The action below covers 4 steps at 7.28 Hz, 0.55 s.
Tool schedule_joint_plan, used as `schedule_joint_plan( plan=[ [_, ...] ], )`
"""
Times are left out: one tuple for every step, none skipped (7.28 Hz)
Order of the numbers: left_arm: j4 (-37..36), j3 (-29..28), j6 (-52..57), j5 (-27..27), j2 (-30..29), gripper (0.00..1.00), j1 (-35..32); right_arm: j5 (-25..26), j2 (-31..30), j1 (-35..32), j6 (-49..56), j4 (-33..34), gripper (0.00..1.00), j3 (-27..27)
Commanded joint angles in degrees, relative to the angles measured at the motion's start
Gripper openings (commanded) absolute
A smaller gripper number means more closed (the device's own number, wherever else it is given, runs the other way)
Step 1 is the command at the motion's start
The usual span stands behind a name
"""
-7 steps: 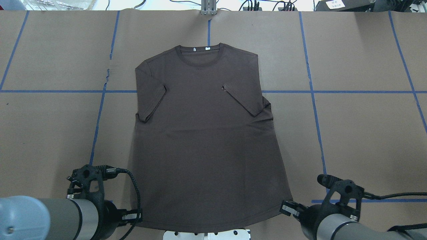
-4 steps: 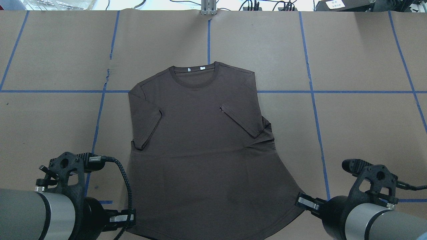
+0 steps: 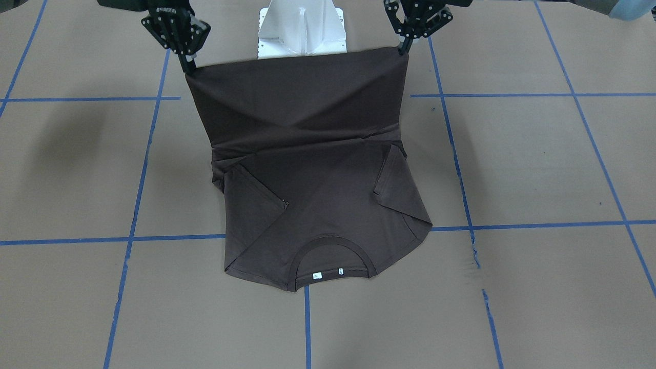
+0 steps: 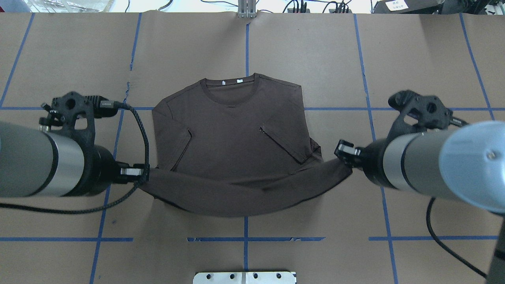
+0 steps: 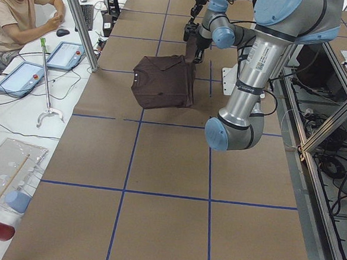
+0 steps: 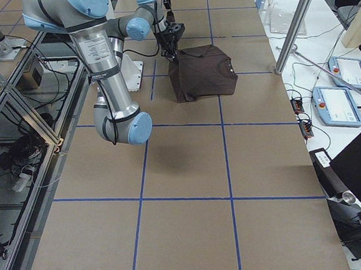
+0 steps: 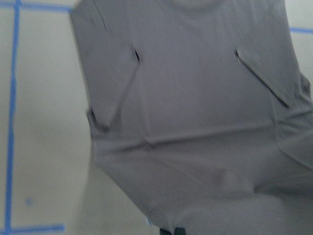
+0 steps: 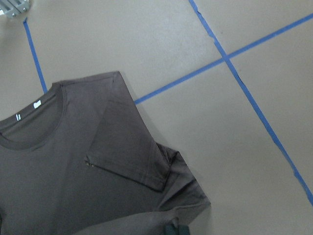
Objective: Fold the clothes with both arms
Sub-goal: 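Lift the hem with both grippers and fold it toward the collar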
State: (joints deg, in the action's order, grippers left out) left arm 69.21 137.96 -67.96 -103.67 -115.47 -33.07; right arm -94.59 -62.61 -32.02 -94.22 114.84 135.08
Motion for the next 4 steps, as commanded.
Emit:
schedule_joint_plan(
  plan=[
    [1.62,-7.84,4.82,-0.39,-3.43,0.00,-5.23,-1.21,3.89,-5.67,3.59,-6.59,0.00,-11.37],
    [5.55,-11.88,5.64,-0.39,-3.53,0.00,-7.17,-1.21,4.24,-6.73,3.69,-12.74,0.00,-17.07],
    [10.55,-17.49,6.17,-0.39,-3.53,0.00,-8.67,-1.21,5.73,-7.52,3.95,-17.76,0.00,-22.70],
    [16.08,-23.03,8.52,-0.30,-3.62,0.00,-9.99,-1.12,7.65,-7.96,4.74,-20.94,0.00,-28.50]
  ],
)
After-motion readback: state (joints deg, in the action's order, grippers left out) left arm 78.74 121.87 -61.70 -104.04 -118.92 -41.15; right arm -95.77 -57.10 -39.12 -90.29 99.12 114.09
